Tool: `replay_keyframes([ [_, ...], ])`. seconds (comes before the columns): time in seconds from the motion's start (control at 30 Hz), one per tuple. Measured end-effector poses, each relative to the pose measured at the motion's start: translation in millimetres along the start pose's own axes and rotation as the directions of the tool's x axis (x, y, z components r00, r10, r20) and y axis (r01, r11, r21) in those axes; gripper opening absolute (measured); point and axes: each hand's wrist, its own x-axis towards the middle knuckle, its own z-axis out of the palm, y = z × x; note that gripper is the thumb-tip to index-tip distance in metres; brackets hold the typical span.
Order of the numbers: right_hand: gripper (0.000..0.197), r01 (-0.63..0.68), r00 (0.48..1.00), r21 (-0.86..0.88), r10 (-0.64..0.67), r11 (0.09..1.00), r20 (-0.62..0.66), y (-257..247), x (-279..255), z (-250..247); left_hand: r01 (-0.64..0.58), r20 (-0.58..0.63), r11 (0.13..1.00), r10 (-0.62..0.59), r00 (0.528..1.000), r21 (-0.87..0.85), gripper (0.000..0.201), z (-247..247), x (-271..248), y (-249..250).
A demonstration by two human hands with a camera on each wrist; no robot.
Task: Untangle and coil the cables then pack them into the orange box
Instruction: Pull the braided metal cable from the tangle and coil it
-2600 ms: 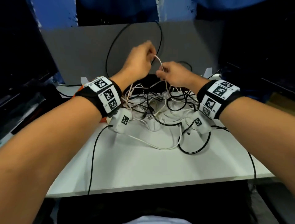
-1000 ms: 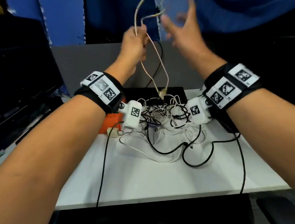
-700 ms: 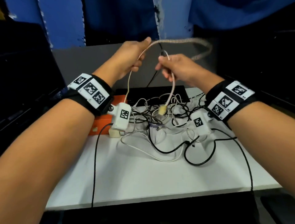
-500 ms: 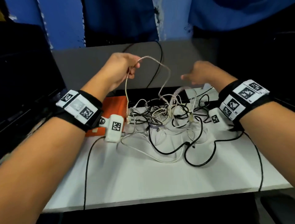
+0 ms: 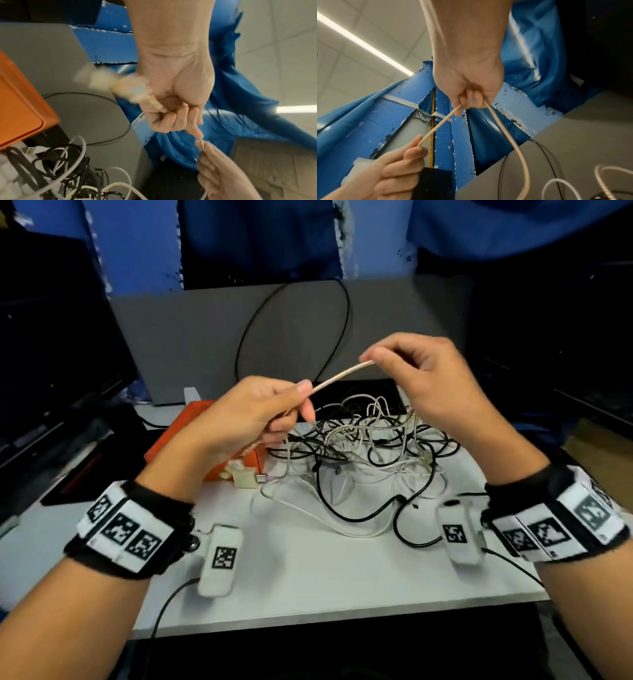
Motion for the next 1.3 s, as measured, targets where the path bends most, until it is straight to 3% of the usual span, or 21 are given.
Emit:
replay_keyframes([
  [0.07,0.019,-0.022,1.0,0.059,0.022,0.998,0.001,-2,-8,-7,0.011,-0.013,0.998,-0.012,1.0,-0.056,0.039,-3,-16,4],
  [0.17,0.02,-0.039,0.992,0.11,0.025,0.993,0.122,-10,-14,-10,-0.011,-0.097,0.993,0.0,0.995,-0.117,0.038,-6,-28,9],
  [0.27,0.02,-0.039,0.982,0.1,0.02,0.994,0.185,-21,-16,-9,-0.068,-0.169,0.995,0.054,0.984,-0.073,0.039,-9,-29,12],
  [0.4,0.015,-0.022,0.99,0.107,0.007,0.994,0.141,-29,-19,1,-0.148,-0.262,0.987,0.16,0.952,0.065,0.04,-3,-25,13],
  [0.53,0.017,-0.005,0.989,0.193,-0.024,0.981,0.147,-42,-23,12,-0.212,-0.295,0.976,0.216,0.931,0.045,0.039,4,-16,25],
  [0.6,0.018,0.012,0.992,0.156,-0.031,0.988,0.119,-46,-24,14,-0.167,-0.233,0.985,0.151,0.961,-0.047,0.041,-1,-15,28],
  [0.67,0.019,0.01,0.997,0.092,-0.017,0.996,0.071,-46,-23,13,-0.047,-0.049,0.989,0.041,0.998,-0.142,0.043,-4,-19,24],
  [0.77,0.019,-0.019,0.999,0.049,0.016,0.999,0.05,-38,-20,11,0.079,0.162,0.985,-0.054,0.985,-0.151,0.044,3,-29,14],
  [0.9,0.022,-0.026,0.994,0.021,0.023,0.999,0.105,-24,-17,18,-0.062,0.024,0.997,0.064,0.998,-0.054,0.041,8,-29,9],
  [1.07,0.022,-0.039,0.996,-0.029,0.041,0.999,0.083,-20,-14,23,-0.156,-0.119,0.959,0.131,0.984,-0.236,0.028,4,-23,1],
  [1.23,0.021,-0.051,0.999,-0.002,0.051,0.999,-0.003,-14,-9,26,0.082,0.054,0.969,-0.071,0.996,-0.234,0.034,1,-25,-4],
  [1.3,0.022,-0.075,0.995,-0.062,0.078,0.995,0.063,-8,-9,29,0.08,0.077,0.942,-0.059,0.995,-0.326,0.037,0,-24,0],
])
